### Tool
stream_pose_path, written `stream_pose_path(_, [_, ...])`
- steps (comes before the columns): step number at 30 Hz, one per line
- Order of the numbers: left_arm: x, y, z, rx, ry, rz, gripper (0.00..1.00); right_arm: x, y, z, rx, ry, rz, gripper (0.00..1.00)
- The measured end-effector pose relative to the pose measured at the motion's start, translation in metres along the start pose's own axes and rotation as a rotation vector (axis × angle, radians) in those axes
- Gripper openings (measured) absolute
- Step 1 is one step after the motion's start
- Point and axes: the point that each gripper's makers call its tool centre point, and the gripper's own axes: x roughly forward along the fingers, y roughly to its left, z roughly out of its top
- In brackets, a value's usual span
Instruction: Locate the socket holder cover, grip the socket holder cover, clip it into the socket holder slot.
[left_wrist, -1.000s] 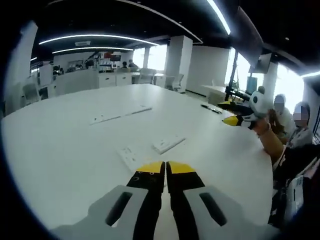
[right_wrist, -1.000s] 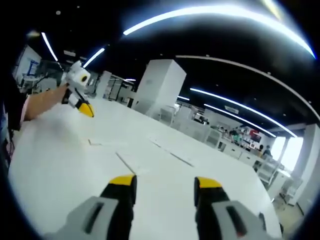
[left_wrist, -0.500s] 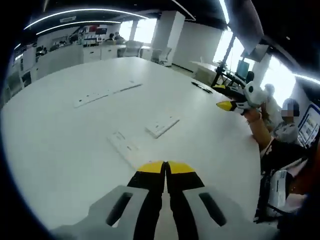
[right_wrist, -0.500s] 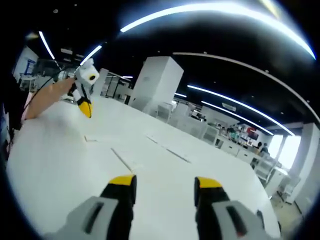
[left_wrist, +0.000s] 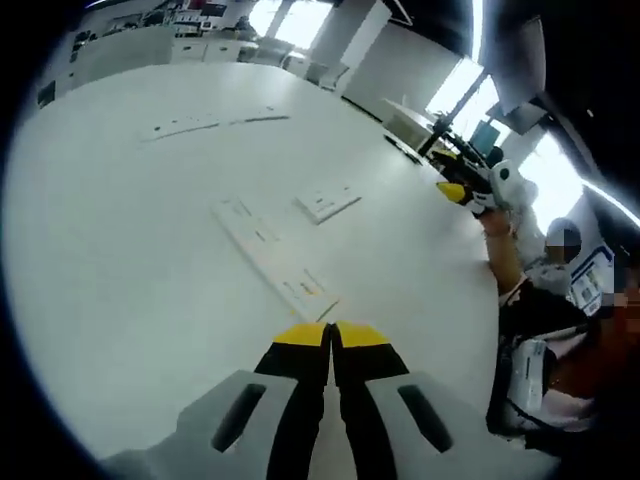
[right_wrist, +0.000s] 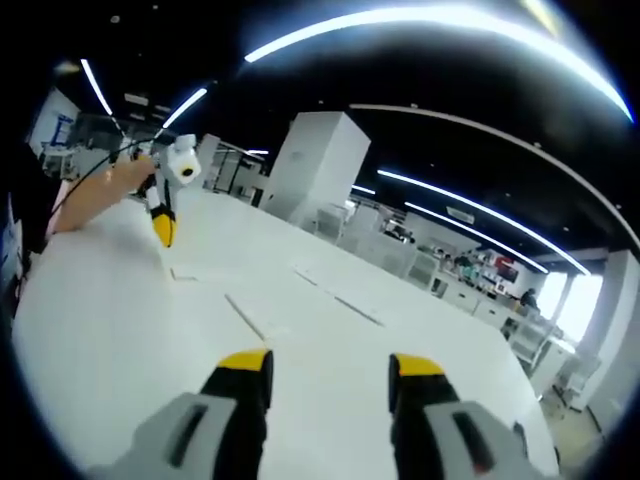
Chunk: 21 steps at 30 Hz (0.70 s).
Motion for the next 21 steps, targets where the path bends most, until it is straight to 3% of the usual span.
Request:
stream_pose_path(5, [0.006, -0.002, -0.008, 0.014, 0.019, 0.025, 0.03, -0.001, 0.0, 0.001, 0.0, -0.002, -0.004, 0.48])
stream_pose_path(11, [0.012, -0.005, -0.022, 0.086, 0.064, 0.091, 0.03, -0.001, 0.002, -0.001, -0.002, 0.006, -0.008, 0.48])
stream_pose_path(21, [0.015, -0.003, -0.025, 0.147, 0.095, 0.149, 0.06, 0.0, 0.003, 0.0, -0.005, 0.005, -0.007, 0.47])
